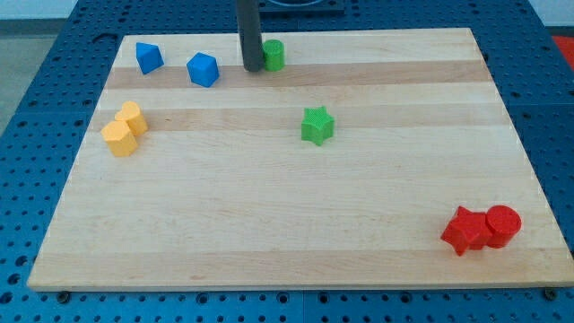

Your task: Push green circle towards blue triangle

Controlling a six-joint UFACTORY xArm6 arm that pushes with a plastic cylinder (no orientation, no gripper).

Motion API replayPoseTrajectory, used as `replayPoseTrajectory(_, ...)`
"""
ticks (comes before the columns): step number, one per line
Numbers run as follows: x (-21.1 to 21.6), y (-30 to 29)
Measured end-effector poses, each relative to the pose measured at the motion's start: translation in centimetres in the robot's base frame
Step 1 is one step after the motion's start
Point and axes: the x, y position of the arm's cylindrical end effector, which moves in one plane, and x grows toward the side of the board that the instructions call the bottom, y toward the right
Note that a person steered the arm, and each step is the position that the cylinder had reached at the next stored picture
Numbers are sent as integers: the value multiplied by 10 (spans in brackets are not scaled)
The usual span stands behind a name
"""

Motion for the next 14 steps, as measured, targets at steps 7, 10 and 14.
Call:
replayPoseTrajectory(7,-20,-48)
replayPoseTrajectory(10,-55,-70)
replayPoseTrajectory(14,-55,-135)
